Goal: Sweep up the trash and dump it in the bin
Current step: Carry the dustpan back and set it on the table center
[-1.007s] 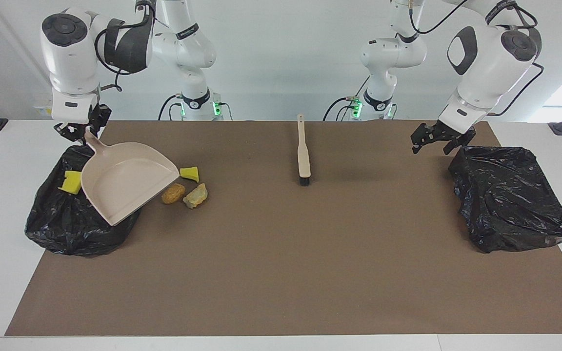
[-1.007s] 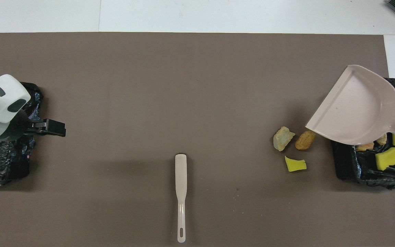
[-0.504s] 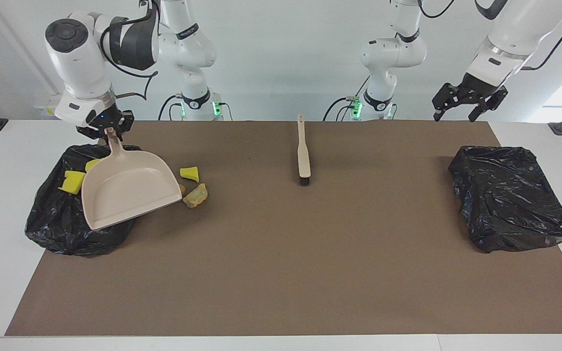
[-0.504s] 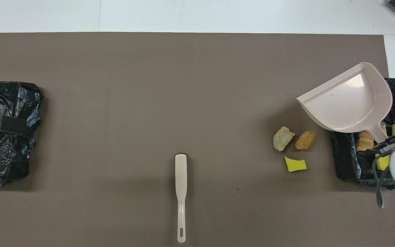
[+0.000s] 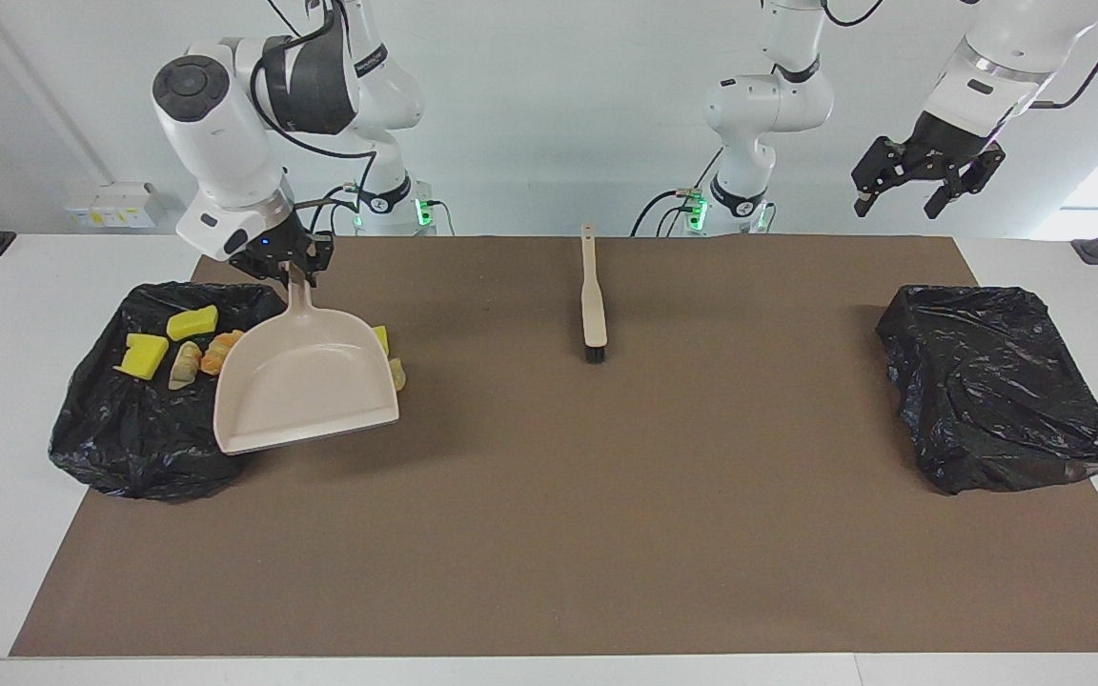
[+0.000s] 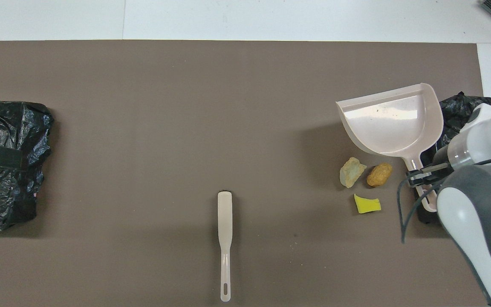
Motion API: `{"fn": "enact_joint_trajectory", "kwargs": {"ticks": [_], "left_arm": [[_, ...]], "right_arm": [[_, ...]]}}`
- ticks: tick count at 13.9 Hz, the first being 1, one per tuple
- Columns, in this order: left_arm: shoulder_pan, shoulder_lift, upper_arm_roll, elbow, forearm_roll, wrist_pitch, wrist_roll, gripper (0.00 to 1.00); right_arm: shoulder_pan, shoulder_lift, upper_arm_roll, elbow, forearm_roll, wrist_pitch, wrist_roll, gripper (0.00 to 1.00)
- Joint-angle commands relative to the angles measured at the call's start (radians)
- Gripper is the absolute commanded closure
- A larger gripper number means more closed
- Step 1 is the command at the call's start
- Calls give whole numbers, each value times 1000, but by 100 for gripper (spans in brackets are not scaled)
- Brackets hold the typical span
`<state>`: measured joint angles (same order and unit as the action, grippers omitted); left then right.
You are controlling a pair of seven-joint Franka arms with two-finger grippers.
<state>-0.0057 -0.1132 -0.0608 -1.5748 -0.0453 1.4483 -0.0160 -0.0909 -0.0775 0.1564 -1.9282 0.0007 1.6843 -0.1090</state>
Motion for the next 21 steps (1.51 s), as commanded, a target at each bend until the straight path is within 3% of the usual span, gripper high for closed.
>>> {"fn": "enact_joint_trajectory", "kwargs": {"ticks": [1, 9, 13, 16, 21], "left_arm": [[10, 1, -7, 10, 15, -2, 1, 0], [9, 1, -7, 9, 13, 0, -1, 0], [10, 1, -7, 9, 13, 12, 1, 0], [10, 0, -7, 7, 13, 12, -1, 0], [9, 1, -7, 7, 13, 12, -1, 0]], "right_arm": [[63, 51, -3, 47, 73, -5, 128, 100], [313, 203, -3, 126, 165, 173, 485, 100], [422, 324, -3, 179, 147, 271, 606, 100], [464, 442, -3, 276, 133, 297, 660, 100], [497, 571, -5, 337, 67, 387, 674, 100]]}}
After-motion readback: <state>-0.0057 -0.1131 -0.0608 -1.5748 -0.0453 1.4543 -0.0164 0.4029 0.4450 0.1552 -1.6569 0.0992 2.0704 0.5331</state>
